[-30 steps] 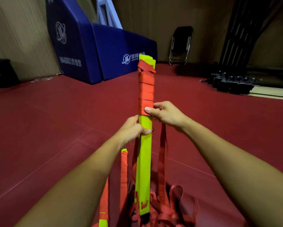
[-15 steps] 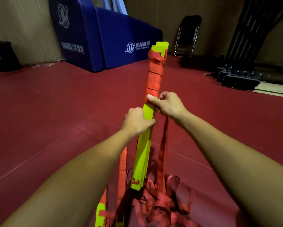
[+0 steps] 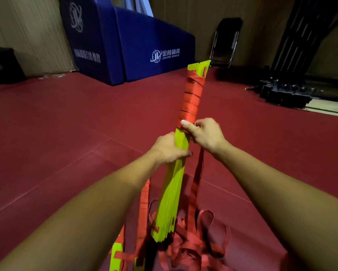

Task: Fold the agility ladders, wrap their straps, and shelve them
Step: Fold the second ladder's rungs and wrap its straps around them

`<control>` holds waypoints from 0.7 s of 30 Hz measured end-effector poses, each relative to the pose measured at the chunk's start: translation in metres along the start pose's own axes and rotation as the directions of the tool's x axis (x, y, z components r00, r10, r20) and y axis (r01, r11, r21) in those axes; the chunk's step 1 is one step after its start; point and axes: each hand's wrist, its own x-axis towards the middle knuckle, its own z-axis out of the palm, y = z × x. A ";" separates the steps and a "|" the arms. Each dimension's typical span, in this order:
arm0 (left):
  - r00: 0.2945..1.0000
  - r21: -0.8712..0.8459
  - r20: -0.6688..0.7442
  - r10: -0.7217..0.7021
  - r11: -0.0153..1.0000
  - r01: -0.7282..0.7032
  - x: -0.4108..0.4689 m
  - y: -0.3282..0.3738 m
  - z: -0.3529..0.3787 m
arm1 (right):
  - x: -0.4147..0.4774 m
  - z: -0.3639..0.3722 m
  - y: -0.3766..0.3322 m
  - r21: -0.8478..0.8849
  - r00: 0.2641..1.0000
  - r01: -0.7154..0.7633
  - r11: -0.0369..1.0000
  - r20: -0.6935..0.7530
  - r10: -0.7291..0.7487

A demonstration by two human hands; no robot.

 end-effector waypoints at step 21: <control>0.987 -0.443 0.156 0.035 0.896 0.038 -0.014 -0.029 -0.017 | -0.015 -0.008 -0.004 0.354 0.880 0.031 0.935 0.434 -0.194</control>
